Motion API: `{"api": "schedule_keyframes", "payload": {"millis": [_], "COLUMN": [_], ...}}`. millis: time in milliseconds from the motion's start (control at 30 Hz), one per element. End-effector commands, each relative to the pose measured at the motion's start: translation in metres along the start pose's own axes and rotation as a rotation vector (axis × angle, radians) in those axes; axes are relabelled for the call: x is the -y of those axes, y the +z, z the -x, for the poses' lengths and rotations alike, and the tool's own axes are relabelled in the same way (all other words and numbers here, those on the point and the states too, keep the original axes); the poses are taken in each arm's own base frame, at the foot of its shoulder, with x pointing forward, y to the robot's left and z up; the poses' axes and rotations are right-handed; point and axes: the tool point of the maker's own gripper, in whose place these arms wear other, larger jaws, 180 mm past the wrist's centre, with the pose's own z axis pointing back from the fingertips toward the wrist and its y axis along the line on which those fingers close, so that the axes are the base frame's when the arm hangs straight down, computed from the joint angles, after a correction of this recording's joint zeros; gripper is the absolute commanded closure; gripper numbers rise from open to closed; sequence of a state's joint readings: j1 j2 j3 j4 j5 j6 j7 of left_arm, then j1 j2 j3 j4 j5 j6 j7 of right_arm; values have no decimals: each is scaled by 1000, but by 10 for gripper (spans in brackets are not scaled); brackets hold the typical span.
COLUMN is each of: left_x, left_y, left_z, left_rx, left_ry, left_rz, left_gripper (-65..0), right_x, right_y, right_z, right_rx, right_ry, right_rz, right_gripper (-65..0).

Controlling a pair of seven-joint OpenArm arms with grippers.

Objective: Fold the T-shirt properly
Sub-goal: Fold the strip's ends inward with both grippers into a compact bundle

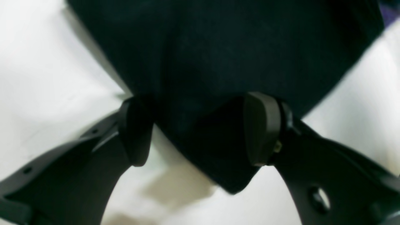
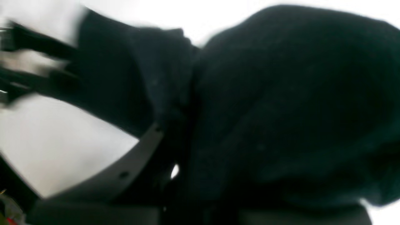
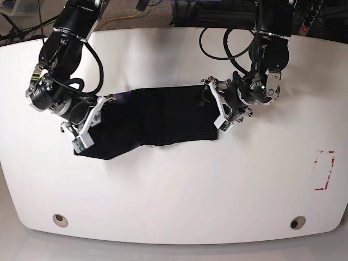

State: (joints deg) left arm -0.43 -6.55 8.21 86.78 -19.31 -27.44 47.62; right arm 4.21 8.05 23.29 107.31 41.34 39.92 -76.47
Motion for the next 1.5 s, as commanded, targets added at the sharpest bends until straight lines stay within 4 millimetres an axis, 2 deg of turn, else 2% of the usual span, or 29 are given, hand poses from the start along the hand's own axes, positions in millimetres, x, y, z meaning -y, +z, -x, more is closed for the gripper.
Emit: {"api": "schedule_keyframes", "payload": {"millis": [0,67,100,400,533,733,800,900,967,1100,1200,1267,1467], "left_x": [3,6,8,11,15,19,20,18,13,3,-9,-16,-33], "left_y": [-1,-3,-3,-3,-4,-6,-6,-4,-1,6,16,23,44], "left_z": [3,10,10,5,3,1,0,-4,-7,-13,-24,-30,-44], "left_rx": [-19,-47,-51,-38,-30,-22,-20,-7,7,32,90,126,211], "left_ry": [-49,-83,-90,-100,-95,-89,-87,-89,-79,-60,-6,32,90], "left_rz": [-12,-19,-17,-12,-5,2,4,-1,-15,-40,-53,-58,-85], "left_gripper": [-414,-414,-414,-414,-414,-414,-414,-414,-414,-414,-414,-414,-414], "right_x": [-14,-32,-37,-62,-64,-83,-95,-104,-107,-118,-124,-132,-154], "right_y": [-5,-16,-21,-65,-71,-85,-89,-93,-95,-97,-98,-98,-89], "right_z": [-21,-40,-43,-54,-60,-59,-58,-50,-48,-49,-48,-45,-54], "right_rx": [56,97,102,117,155,143,126,101,96,79,69,55,73], "right_ry": [38,50,47,-91,-118,-244,-247,-263,-290,-271,-245,-227,-137], "right_rz": [-40,-89,-106,-249,-267,-317,-345,-362,-364,-384,-398,-411,-436], "right_gripper": [0,0,0,0,0,-5,-60,-212,-339,-514,-563,-560,-561]}}
